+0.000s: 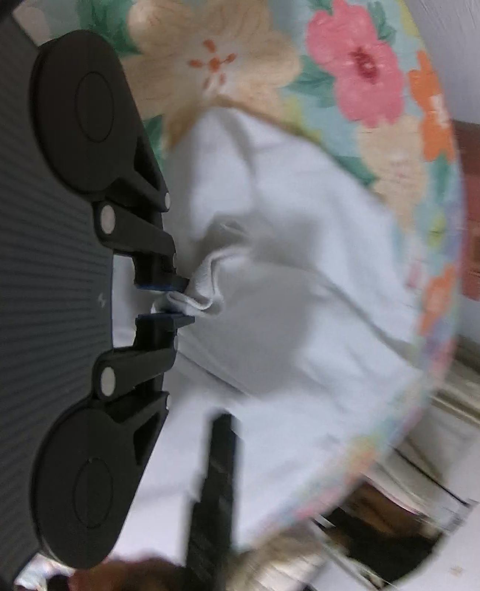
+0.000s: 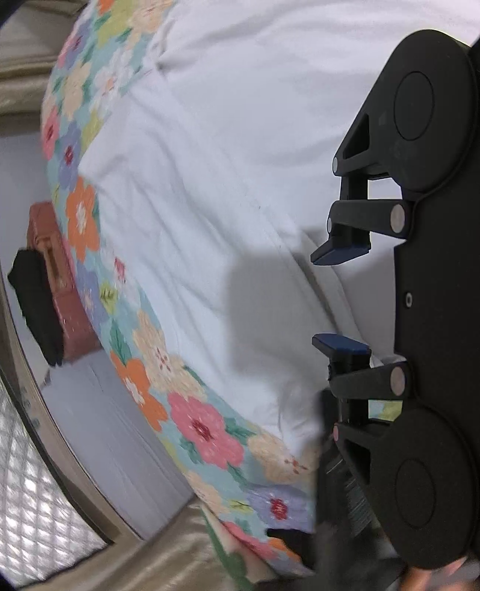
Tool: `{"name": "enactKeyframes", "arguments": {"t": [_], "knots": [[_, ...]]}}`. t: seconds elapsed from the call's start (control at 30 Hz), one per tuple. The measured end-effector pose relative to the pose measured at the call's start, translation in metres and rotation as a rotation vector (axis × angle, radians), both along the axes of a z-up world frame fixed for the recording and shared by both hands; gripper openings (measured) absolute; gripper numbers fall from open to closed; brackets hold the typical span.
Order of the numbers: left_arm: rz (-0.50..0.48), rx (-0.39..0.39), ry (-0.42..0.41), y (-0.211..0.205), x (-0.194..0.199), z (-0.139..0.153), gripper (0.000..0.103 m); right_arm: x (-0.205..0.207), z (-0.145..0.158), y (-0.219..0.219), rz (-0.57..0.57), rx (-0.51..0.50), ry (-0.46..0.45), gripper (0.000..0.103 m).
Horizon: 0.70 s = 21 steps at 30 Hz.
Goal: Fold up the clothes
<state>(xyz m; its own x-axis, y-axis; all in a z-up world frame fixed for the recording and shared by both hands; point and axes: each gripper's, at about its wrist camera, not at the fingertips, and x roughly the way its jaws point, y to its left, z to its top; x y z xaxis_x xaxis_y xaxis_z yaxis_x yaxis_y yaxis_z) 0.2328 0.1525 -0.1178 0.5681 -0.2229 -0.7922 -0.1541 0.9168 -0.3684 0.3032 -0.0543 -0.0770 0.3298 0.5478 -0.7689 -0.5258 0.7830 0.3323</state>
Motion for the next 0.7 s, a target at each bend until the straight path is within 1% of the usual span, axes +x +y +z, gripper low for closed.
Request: {"name": "enactKeyframes", "arguments": {"t": [0.07, 0.1, 0.13, 0.17, 0.23, 0.3, 0.4, 0.47, 0.5, 0.53, 0.57, 0.6, 0.63, 0.67, 0.7], "knots": [[-0.002, -0.016, 0.013, 0.003, 0.003, 0.000, 0.016, 0.004, -0.006, -0.003, -0.023, 0.018, 0.016, 0.046], [-0.009, -0.026, 0.012, 0.006, 0.003, 0.002, 0.026, 0.006, -0.009, -0.004, -0.034, 0.027, 0.023, 0.046], [-0.019, -0.031, 0.010, 0.008, 0.002, 0.006, 0.040, 0.007, -0.012, -0.006, -0.040, 0.031, 0.028, 0.046], [-0.033, -0.023, 0.001, 0.009, -0.002, 0.011, 0.044, 0.008, -0.014, -0.007, -0.043, 0.032, 0.032, 0.046], [-0.042, 0.000, -0.038, 0.015, -0.012, 0.022, 0.045, 0.010, -0.018, -0.012, -0.043, 0.026, 0.038, 0.046], [-0.038, 0.044, -0.083, 0.020, -0.019, 0.034, 0.046, 0.012, -0.021, -0.018, -0.049, 0.015, 0.037, 0.046], [-0.017, 0.118, -0.142, 0.032, -0.019, 0.040, 0.059, 0.022, -0.026, -0.030, -0.088, 0.022, 0.056, 0.046], [0.014, 0.158, -0.113, 0.040, -0.011, 0.031, 0.060, 0.026, -0.027, -0.037, -0.118, 0.053, 0.086, 0.046], [0.022, 0.150, -0.089, 0.046, -0.007, 0.026, 0.059, 0.025, -0.026, -0.038, -0.127, 0.077, 0.101, 0.046], [0.023, 0.119, -0.072, 0.051, -0.003, 0.022, 0.057, 0.025, -0.024, -0.039, -0.136, 0.100, 0.116, 0.046], [0.019, 0.067, -0.065, 0.056, -0.001, 0.017, 0.056, 0.021, -0.021, -0.039, -0.133, 0.131, 0.118, 0.046], [0.015, 0.014, -0.058, 0.061, 0.001, 0.013, 0.049, 0.014, -0.017, -0.036, -0.115, 0.164, 0.106, 0.046], [0.011, -0.027, -0.054, 0.064, 0.003, 0.009, 0.045, 0.007, -0.014, -0.032, -0.087, 0.179, 0.089, 0.046], [0.009, -0.041, -0.056, 0.064, 0.005, 0.007, 0.042, -0.001, -0.013, -0.026, -0.055, 0.181, 0.070, 0.046], [0.007, -0.055, -0.058, 0.063, 0.006, 0.005, 0.042, -0.008, -0.011, -0.020, -0.024, 0.183, 0.051, 0.046]]}}
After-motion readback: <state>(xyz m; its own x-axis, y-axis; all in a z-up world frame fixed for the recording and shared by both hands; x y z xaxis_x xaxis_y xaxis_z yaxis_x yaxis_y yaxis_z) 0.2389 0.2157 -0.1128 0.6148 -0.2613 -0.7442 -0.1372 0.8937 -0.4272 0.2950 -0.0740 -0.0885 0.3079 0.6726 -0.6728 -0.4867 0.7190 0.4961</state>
